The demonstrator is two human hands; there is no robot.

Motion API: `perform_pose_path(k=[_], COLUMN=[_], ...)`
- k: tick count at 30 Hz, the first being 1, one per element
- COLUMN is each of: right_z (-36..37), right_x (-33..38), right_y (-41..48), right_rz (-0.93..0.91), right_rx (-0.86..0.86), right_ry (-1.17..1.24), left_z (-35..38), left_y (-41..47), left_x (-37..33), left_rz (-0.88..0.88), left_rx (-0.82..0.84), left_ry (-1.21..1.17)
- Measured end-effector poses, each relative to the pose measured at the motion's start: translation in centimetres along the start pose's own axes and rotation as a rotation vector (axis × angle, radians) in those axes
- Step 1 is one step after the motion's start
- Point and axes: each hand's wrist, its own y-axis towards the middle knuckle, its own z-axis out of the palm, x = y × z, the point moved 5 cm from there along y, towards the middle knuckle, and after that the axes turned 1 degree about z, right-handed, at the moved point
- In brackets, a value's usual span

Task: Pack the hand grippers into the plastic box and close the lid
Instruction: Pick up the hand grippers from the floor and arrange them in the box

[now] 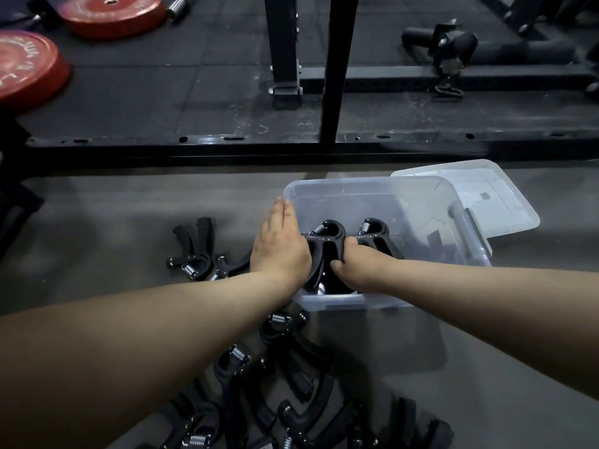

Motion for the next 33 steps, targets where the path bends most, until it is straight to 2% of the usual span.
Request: perform_pose_path(k=[4,13,19,24,27,30,33], right_z=[-0.1,-0.3,-2.5,-0.7,-0.7,-1.1,-0.7], right_x=[0.2,0.1,-0.2,-0.2,0.2,-0.1,-0.7], right_y=[0.0,-0.2,-0.1,0.3,0.1,0.1,-0.1], right_rz=[-0.004,0.030,-0.028,-0.027,-0.063,-0.077,-0.054], right_rx=[0.006,0.043,-0.099,0.021,0.023,0.030,0.146], right_ry=[-0.043,0.044,0.071,-0.011,-0.042,-0.003,0.079], left_z=[-0.1,-0.1,0.0,0.0,0.1,0.2,0.2], left_y=[-0.1,-0.1,-0.1,0.0,0.1,0.1,0.1], left_x=[0.1,-0.1,0.0,-0.1,0.0,0.1,0.1], left_rz=[0.011,0.004,0.003,-0.001,-0.001,0.001,0.007], left_rx=[0.009,-0.013,-0.015,-0.023,-0.028,-0.028,-0.030], left_ry=[0.018,-0.025,-0.040,-0.029,-0.025,-0.023,-0.024])
